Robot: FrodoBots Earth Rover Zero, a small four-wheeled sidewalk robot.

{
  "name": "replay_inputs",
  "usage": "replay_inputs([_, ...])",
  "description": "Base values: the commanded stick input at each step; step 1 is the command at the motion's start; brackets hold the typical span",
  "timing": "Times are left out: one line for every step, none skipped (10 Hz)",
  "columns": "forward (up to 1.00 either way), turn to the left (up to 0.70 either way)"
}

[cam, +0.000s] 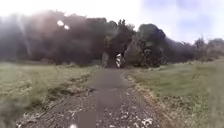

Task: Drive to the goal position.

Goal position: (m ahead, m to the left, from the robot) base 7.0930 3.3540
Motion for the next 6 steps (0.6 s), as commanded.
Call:
replay_inputs([0.85,0.00])
replay_inputs([0.85,0.00])
replay_inputs([0.85,0.00])
replay_inputs([0.85,0.00])
replay_inputs([0.85,0.00])
replay_inputs([0.85,0.00])
